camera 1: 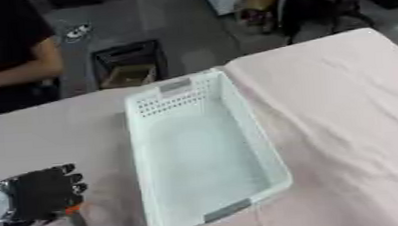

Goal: Pick up objects on the table and place them in the box.

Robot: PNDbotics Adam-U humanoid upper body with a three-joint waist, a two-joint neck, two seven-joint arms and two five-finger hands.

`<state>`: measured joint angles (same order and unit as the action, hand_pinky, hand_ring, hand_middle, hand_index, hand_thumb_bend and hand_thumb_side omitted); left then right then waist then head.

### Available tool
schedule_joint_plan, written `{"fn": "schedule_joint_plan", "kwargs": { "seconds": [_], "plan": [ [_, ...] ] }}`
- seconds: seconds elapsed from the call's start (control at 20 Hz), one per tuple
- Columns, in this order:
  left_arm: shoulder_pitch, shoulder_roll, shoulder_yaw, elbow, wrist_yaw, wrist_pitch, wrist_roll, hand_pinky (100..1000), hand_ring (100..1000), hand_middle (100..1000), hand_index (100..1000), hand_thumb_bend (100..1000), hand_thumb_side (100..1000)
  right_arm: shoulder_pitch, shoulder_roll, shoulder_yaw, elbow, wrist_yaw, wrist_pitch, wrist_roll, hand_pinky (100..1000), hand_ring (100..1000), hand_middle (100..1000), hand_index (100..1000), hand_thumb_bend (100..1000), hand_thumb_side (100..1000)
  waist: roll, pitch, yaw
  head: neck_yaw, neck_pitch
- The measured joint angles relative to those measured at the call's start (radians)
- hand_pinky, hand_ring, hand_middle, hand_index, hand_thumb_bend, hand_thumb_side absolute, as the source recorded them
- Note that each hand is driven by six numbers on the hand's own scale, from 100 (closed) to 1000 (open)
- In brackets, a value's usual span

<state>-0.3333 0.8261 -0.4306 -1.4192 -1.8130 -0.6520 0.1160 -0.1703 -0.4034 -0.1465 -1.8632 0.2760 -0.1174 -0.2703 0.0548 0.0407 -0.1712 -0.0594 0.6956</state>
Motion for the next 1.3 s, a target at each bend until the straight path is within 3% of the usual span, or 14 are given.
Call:
{"fn": "schedule_joint_plan", "kwargs": {
  "seconds": [0.35, 0.5, 0.95, 1.3],
  "plan": [
    [-0.020, -0.029, 0.009, 0.031, -0.030, 0.030, 0.026, 678, 736, 612, 725, 425, 279, 0.000, 0.000, 0.000, 0.000, 0.000, -0.002, 0.002, 317, 414, 466, 693, 100, 646, -0.002, 0.001, 0.001, 0.000, -0.008],
    [-0.026, -0.040, 0.011, 0.050, -0.031, 0.026, 0.030, 653, 684, 579, 710, 342, 254, 0.000, 0.000, 0.000, 0.000, 0.000, -0.002, 0.002, 317, 414, 466, 693, 100, 646, -0.002, 0.001, -0.001, -0.004, -0.008],
    [-0.044, -0.029, 0.004, 0.071, 0.033, -0.060, -0.036, 667, 703, 586, 711, 286, 279, 0.000, 0.000, 0.000, 0.000, -0.003, -0.002, 0.002, 317, 414, 466, 693, 100, 646, 0.003, 0.001, -0.004, -0.005, -0.008],
    [-0.051, 0.018, -0.030, 0.036, 0.119, -0.113, -0.110, 646, 602, 521, 662, 255, 275, 0.000, -0.001, 0.001, 0.000, -0.003, -0.003, 0.004, 317, 414, 467, 694, 100, 647, 0.013, 0.001, -0.006, -0.004, -0.008]
  ]
}}
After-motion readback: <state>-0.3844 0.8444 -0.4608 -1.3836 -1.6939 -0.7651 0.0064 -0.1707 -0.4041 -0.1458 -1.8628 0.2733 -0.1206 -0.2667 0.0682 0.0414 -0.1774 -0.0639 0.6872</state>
